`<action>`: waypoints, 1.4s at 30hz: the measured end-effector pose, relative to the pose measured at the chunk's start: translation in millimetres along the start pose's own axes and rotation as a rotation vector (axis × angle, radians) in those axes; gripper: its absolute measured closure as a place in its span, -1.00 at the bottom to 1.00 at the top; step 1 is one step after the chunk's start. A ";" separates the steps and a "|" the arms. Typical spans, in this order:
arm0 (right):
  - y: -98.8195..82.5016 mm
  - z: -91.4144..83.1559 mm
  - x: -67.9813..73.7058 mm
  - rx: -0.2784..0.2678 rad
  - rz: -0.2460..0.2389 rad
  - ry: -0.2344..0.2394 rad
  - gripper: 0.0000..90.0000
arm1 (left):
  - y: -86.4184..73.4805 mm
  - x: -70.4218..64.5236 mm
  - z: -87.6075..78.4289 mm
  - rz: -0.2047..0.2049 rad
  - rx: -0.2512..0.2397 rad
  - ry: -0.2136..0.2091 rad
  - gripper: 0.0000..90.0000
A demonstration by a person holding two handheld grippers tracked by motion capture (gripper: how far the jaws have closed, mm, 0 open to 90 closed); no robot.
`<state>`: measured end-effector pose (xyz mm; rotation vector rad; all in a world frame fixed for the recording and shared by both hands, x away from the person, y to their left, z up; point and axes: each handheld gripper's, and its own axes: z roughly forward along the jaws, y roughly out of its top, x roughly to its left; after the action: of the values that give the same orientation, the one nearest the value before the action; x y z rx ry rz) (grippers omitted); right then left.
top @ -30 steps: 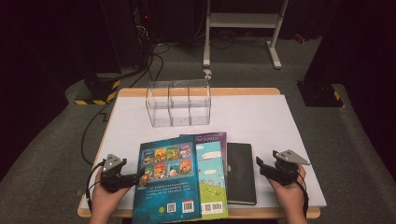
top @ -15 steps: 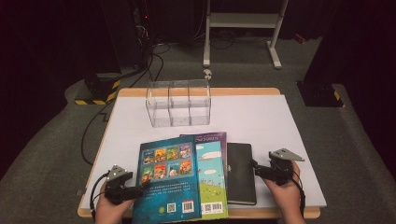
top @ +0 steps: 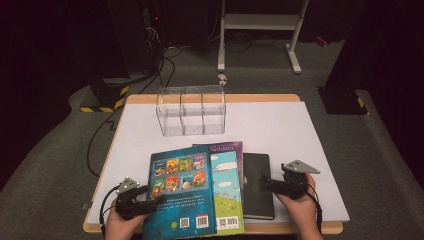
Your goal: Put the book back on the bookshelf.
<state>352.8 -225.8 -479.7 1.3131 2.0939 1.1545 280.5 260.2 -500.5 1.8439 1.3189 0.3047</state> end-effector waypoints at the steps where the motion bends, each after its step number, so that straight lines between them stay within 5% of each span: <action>1: 0.5 -0.3 2.2 -0.003 -0.004 0.005 -0.65 | 0.6 -2.2 1.0 0.003 -0.002 -0.002 -0.64; 16: 6.7 -5.3 22.9 -0.038 -0.025 0.074 -0.59 | 16.5 -40.9 21.5 0.061 -0.009 -0.038 -0.62; 26: 17.5 -14.5 41.5 -0.077 -0.002 0.180 -0.62 | 35.3 -74.4 43.7 0.120 -0.004 -0.097 -0.62; 42: 14.8 4.1 69.1 0.053 0.016 0.293 -0.36 | 34.3 -74.0 45.9 0.108 -0.015 -0.136 -0.56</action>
<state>331.0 -160.2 -464.3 1.2488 2.3355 1.3783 300.5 170.1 -485.1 1.8928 1.1241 0.2405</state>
